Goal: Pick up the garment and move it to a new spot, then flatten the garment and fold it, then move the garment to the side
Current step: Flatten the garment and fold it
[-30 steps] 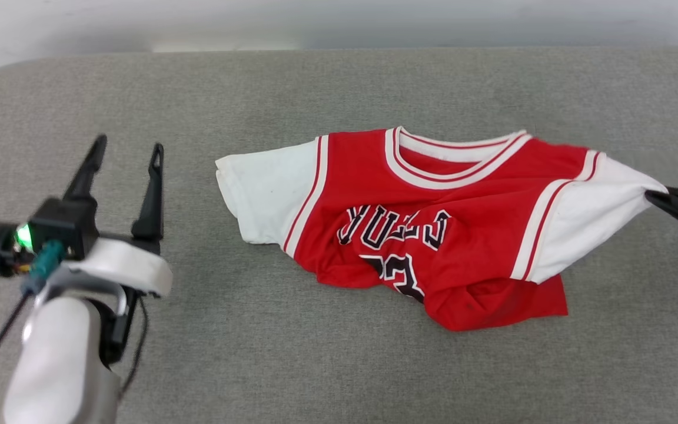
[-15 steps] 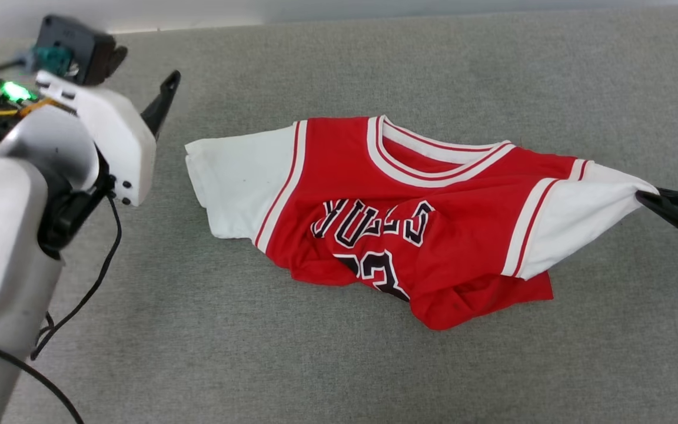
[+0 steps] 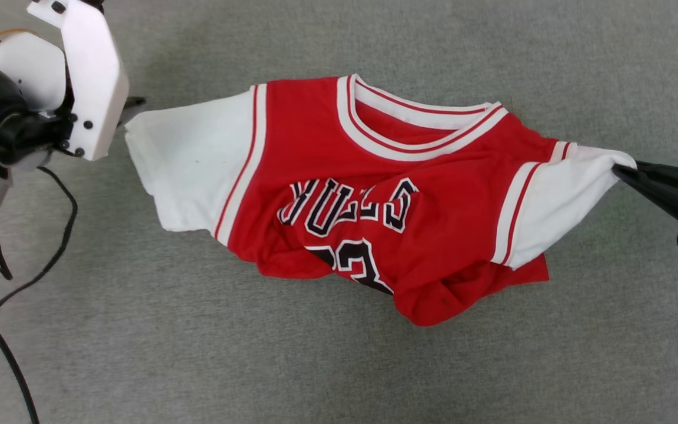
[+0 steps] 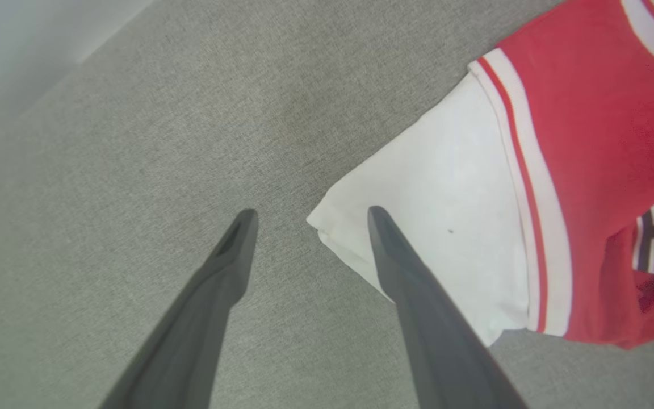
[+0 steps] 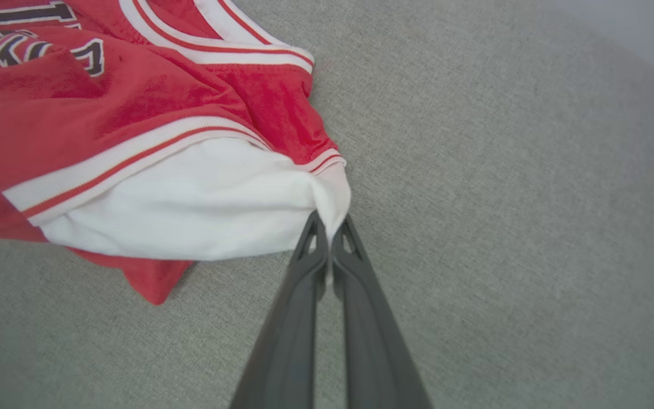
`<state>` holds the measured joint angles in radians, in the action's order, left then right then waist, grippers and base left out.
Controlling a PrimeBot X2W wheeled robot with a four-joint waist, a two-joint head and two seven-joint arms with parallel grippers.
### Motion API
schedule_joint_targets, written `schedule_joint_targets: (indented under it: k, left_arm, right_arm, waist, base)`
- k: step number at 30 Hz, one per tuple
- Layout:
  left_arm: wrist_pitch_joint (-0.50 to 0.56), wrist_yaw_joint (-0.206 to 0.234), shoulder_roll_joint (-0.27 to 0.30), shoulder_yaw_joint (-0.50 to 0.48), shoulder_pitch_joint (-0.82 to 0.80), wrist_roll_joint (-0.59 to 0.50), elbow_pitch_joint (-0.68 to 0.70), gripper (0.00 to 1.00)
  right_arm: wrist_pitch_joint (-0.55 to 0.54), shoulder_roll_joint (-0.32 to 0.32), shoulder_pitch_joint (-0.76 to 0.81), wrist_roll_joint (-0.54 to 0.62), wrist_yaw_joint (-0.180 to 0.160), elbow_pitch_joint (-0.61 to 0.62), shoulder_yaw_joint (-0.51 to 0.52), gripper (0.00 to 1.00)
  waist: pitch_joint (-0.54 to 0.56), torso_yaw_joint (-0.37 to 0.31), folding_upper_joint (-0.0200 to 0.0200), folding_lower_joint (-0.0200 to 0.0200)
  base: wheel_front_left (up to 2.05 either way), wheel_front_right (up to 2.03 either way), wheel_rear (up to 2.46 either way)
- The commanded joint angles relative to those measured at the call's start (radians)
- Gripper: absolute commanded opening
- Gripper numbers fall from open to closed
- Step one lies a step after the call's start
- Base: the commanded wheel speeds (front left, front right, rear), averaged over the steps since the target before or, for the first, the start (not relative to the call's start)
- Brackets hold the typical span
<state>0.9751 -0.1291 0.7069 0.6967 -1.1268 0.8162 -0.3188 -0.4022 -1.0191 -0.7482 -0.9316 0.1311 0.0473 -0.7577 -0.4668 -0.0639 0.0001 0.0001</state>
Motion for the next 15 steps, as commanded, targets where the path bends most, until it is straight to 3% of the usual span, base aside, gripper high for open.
schedule_joint_targets:
  k: [1,12,13,14,15]
  left_arm:
    - [0.021,0.0,0.002,0.014,-0.022,0.014,-0.015,1.0]
    - [0.089,-0.001,0.035,0.213,0.014,0.104,-0.077,1.0]
    - [0.084,-0.001,0.038,0.228,0.015,0.112,-0.076,0.41]
    - [0.081,-0.001,0.038,0.24,0.014,0.119,-0.076,0.0]
    - [0.071,-0.001,0.037,0.251,0.012,0.126,-0.071,0.0]
  right_arm:
    - [-0.006,0.015,0.005,0.012,-0.001,0.007,0.011,0.0]
    - [-0.045,0.09,0.017,0.073,-0.001,0.019,0.049,0.0]
    - [-0.046,0.091,0.016,0.075,-0.001,0.016,0.053,0.0]
    - [-0.05,0.094,0.016,0.078,-0.001,0.014,0.053,0.0]
    - [-0.051,0.096,0.013,0.081,-0.001,0.014,0.053,0.0]
  waist:
    - [-0.046,-0.03,-0.0001,-0.0001]
    - [-0.102,-0.066,-0.0001,-0.0001]
    - [-0.099,-0.062,-0.0001,-0.0001]
    - [-0.096,-0.06,-0.0001,-0.0001]
    - [-0.091,-0.056,-0.0001,-0.0001]
  base:
    - [0.0,0.0,0.0]
    - [0.0,0.0,0.0]
    - [0.0,0.0,0.0]
    - [0.0,0.0,0.0]
    - [0.0,0.0,0.0]
